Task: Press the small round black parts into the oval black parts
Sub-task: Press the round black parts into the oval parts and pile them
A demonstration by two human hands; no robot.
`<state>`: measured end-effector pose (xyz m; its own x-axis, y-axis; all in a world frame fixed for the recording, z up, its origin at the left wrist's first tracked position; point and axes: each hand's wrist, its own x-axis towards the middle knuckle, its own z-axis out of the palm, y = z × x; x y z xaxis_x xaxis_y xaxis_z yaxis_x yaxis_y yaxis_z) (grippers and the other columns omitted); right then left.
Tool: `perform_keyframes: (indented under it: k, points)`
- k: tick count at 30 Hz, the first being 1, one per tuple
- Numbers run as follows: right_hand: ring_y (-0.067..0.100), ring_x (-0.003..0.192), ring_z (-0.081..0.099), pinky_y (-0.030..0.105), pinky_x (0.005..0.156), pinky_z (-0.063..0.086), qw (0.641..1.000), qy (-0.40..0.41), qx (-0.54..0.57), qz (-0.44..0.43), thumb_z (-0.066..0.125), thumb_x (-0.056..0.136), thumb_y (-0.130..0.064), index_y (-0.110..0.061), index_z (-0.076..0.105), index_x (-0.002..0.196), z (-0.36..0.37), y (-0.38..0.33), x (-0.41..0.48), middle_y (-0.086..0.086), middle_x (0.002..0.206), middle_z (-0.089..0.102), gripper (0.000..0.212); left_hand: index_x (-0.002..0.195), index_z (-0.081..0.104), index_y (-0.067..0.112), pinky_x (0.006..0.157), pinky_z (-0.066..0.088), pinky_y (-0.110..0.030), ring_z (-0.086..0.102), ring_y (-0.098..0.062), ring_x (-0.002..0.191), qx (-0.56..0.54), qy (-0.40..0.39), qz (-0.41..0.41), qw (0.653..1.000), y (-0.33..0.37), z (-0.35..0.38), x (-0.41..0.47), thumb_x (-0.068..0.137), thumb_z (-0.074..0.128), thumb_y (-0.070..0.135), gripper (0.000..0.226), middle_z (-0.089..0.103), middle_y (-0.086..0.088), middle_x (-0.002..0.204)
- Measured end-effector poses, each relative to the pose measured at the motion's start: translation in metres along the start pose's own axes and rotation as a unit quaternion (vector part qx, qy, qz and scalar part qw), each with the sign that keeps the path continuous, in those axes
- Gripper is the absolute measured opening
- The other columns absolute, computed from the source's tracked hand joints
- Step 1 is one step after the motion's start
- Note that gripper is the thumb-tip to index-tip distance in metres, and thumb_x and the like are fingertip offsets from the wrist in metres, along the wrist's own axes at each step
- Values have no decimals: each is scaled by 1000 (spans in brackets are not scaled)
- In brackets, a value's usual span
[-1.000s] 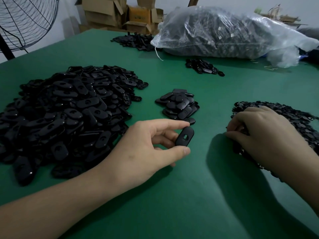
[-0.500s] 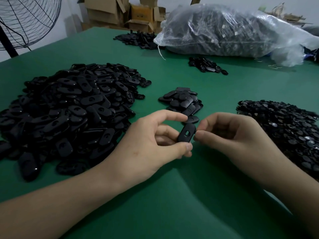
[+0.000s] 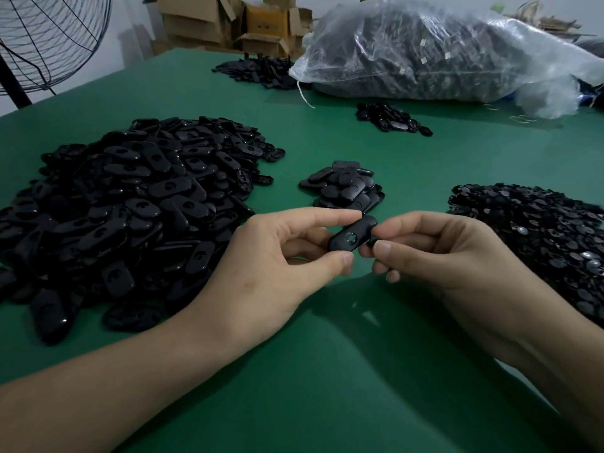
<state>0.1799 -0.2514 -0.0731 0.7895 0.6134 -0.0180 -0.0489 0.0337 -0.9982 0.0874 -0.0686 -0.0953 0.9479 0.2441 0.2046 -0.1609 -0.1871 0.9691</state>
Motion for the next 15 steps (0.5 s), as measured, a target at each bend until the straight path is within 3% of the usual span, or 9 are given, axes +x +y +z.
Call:
perform_keyframes:
  k: [3,8,12,15]
  points:
    - [16,67,71,20,61,56,1000,-1,-4,-2,82,59,-22,-7,77,87,1,1,-1,18,88,78,32,116,77,36,81,54,-13,75,-6,90,31,4,13,999,2,1,-1,90,77,6,40,78,14,94]
    - [16,66,72,19,61,56,998,25,-50,-36,80,63,-22,-8,76,86,4,0,-3,14,79,77,28,115,77,37,87,58,-23,75,-11,95,72,14,39,997,2,2,-1,93,73,6,38,73,11,103]
    - [18,66,73,21,62,57,996,42,-66,-47,80,65,-20,-8,77,81,6,0,-4,13,76,77,21,110,79,33,83,55,-13,76,-4,92,48,19,30,998,2,1,-2,89,77,5,35,79,14,96]
    - [20,65,74,21,65,58,995,46,-73,-48,80,65,-21,-8,77,82,9,1,-5,13,76,77,22,105,80,30,82,55,-13,76,-5,89,43,30,30,998,2,2,-1,86,81,6,30,80,12,92]
